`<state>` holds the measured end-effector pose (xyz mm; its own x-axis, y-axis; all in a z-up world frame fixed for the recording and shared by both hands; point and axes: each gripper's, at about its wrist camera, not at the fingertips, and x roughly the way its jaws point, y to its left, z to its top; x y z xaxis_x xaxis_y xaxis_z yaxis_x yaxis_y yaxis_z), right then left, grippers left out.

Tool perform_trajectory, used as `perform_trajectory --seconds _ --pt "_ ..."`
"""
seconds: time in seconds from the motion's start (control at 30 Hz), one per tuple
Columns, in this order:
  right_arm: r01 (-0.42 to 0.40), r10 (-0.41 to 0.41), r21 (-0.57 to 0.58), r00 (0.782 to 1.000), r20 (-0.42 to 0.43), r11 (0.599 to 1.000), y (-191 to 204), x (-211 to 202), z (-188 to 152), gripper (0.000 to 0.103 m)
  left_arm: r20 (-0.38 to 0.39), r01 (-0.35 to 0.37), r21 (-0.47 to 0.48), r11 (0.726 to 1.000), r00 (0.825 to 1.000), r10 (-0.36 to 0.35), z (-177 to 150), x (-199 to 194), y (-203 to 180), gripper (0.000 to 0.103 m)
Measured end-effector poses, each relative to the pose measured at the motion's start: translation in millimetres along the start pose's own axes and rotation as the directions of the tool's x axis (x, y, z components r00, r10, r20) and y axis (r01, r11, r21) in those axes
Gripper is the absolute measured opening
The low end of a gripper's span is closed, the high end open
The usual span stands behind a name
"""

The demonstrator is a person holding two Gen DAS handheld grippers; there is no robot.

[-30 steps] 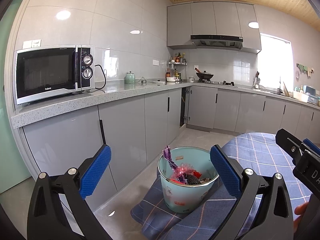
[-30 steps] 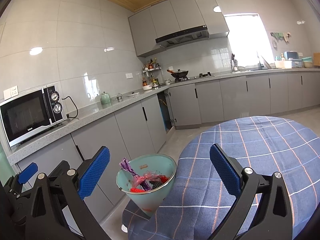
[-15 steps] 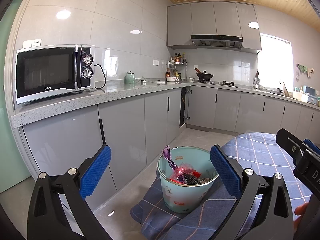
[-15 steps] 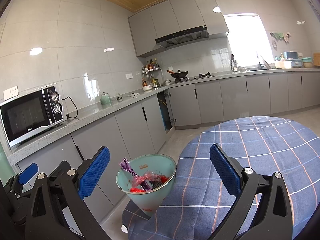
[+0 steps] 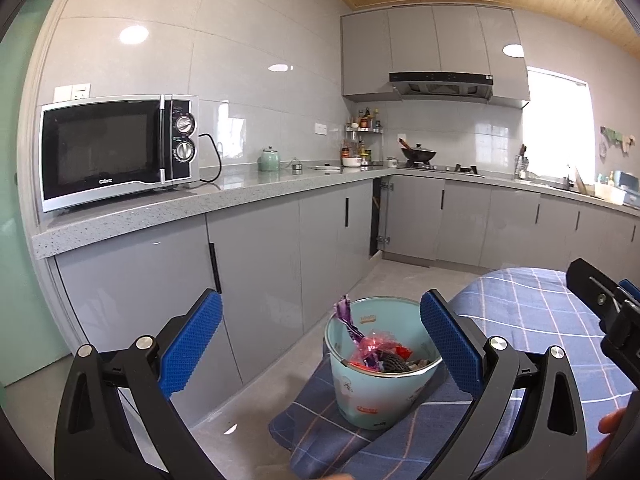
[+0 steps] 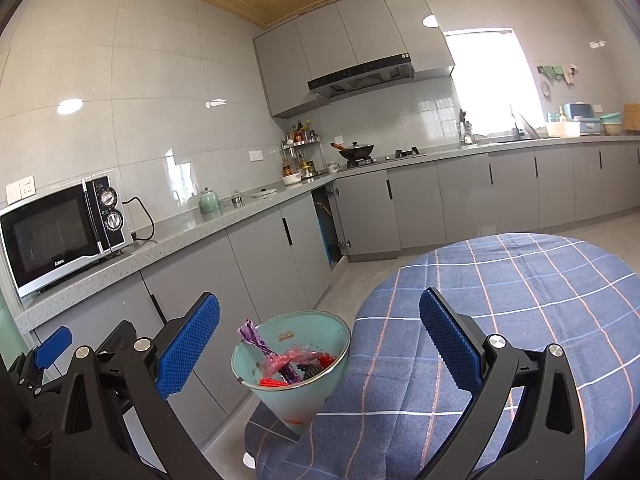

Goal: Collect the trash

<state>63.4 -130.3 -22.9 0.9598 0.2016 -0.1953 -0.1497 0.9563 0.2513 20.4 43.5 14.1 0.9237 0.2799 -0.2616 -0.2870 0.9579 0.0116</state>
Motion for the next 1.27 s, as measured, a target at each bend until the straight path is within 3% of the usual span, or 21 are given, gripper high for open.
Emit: perform_trajectory --seconds 0.3,0.73,1.0,1.1,1.27 --pt "0.006 -0.006 0.004 1.000 -0.001 1.000 -1 1 0 0.098 0.013 -0.014 0.006 1.000 1.000 0.014 2 -3 1 0.097" --pt "0.004 -0.004 0.001 1.000 -0.008 1.000 0 4 0 0.098 -0.032 0.022 -0.013 1.000 0.999 -0.023 0 3 3 0.097" --pt "0.008 -0.008 0.005 1.000 -0.022 1.000 0 8 -1 0.098 -0.053 0.003 0.001 1.000 0.999 -0.003 -1 8 1 0.097" --pt "0.026 -0.026 0.008 0.999 -0.032 1.000 -4 12 -1 0.098 -0.052 -0.013 0.007 1.000 0.999 0.014 -3 10 0 0.097" --pt "0.097 -0.095 0.030 0.993 -0.070 0.995 -22 24 -2 0.098 -0.075 0.025 0.006 1.000 0.997 -0.025 -6 19 -4 0.097"
